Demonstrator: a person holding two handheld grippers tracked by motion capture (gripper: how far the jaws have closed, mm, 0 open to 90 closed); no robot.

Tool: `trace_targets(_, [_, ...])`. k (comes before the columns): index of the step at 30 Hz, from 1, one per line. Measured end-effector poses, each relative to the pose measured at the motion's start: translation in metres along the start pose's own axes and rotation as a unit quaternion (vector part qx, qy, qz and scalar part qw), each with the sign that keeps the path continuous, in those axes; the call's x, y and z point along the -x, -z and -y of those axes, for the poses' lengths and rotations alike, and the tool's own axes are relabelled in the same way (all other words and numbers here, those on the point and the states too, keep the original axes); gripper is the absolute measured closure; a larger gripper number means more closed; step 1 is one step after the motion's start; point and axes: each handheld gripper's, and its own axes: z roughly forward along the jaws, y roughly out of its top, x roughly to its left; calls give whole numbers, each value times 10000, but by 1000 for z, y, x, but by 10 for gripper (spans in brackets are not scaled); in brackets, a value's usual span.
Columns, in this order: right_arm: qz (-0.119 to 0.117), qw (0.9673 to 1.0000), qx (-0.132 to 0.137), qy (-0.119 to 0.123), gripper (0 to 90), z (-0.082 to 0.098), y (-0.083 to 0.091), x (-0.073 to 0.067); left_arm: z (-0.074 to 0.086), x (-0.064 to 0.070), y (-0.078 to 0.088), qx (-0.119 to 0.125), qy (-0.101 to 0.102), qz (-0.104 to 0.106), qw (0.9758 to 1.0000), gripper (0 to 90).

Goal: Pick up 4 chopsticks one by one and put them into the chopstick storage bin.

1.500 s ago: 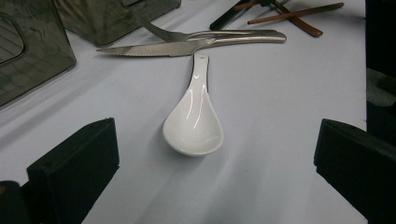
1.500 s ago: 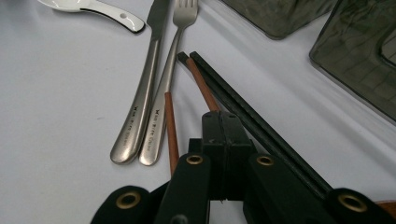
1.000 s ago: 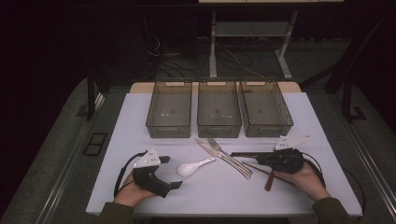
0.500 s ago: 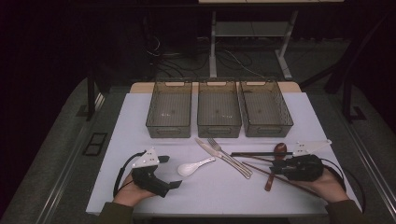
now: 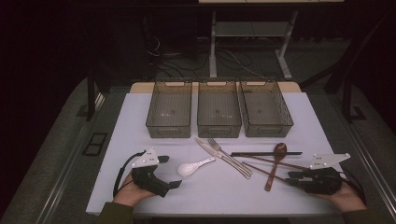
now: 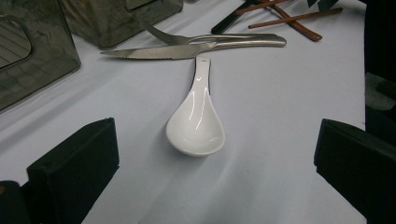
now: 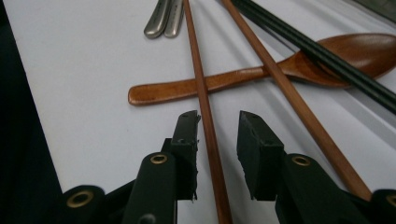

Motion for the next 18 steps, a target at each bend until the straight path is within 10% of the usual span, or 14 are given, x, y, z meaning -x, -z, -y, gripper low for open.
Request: trace_targets(18, [10, 9988, -320, 370, 778, 2, -11, -2, 0, 1, -1, -5, -8, 18, 10000, 0])
